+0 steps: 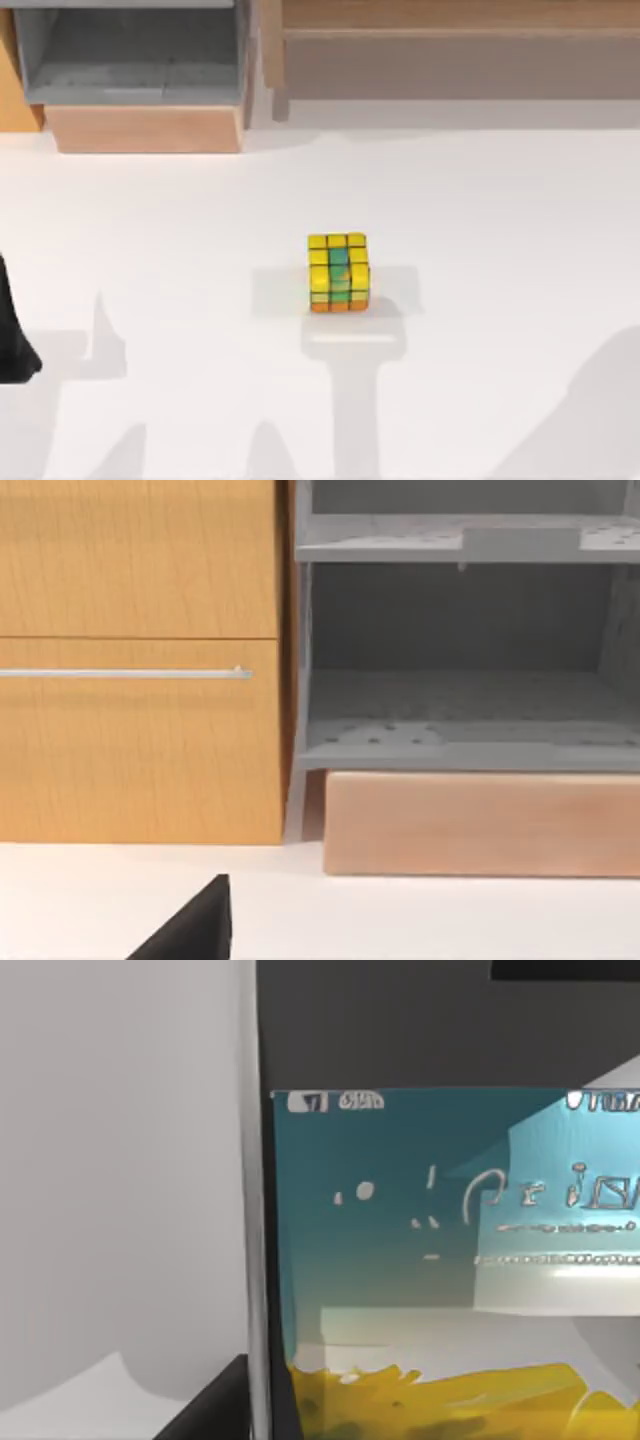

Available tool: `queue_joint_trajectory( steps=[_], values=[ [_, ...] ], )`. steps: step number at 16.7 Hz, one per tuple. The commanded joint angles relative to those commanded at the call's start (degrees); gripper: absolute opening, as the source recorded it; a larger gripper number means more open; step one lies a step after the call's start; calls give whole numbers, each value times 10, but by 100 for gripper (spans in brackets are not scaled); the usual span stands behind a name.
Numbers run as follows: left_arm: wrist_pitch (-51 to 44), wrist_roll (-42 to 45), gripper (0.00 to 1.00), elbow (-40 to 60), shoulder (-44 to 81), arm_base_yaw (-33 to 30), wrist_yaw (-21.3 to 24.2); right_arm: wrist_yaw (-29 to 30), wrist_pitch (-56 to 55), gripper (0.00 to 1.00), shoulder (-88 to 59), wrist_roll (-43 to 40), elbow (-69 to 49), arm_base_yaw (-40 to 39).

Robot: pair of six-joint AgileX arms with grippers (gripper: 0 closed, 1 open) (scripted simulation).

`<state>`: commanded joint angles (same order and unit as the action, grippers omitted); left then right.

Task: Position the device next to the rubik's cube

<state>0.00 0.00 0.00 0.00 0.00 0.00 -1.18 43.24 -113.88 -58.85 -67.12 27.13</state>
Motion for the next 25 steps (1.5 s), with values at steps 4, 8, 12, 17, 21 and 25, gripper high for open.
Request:
queue_joint_trajectory(
  steps=[4, 8, 12, 17, 21, 25],
  values=[
    [0, 0, 100, 0, 0, 0, 0, 0, 13, 0, 17, 3, -5, 0],
    [0, 0, 100, 0, 0, 0, 0, -1, 48, 0, 33, 2, -22, 0],
    [0, 0, 100, 0, 0, 0, 0, -1, 53, 0, 34, 3, -24, 0],
    [0, 0, 100, 0, 0, 0, 0, 2, 64, 0, 56, 49, -55, -23],
    [0, 0, 100, 0, 0, 0, 0, 5, 90, 0, 64, 152, -98, -79],
    [0, 0, 100, 0, 0, 0, 0, 10, 125, 0, 54, 287, -144, -165]
  ],
)
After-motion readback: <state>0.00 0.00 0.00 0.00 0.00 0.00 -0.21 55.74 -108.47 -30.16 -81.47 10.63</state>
